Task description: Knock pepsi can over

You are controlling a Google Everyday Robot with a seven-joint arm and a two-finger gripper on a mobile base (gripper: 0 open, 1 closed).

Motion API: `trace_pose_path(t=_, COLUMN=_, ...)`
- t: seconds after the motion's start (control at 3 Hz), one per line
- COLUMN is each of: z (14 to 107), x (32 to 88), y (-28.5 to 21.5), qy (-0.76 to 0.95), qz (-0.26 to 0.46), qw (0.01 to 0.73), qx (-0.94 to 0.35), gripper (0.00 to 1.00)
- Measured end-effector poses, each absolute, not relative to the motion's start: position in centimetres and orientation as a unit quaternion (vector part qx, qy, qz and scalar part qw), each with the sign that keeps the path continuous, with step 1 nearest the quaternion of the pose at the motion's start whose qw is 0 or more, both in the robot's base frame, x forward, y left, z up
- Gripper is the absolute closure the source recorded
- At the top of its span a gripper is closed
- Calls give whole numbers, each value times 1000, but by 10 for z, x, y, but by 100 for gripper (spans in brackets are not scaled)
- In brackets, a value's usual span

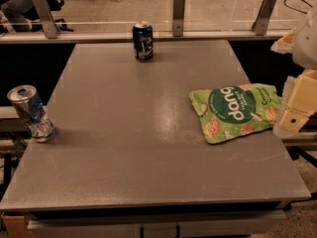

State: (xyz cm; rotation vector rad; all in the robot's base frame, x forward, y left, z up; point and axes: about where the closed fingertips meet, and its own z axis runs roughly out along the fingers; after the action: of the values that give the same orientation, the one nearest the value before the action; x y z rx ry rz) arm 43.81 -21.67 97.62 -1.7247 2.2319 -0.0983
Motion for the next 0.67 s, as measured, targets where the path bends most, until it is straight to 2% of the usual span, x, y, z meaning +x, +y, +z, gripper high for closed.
trace_pose_path(t=0.67, z=976, x=459, y=-212, qy=773, qz=-27, qw=184, qx=-607, gripper=0)
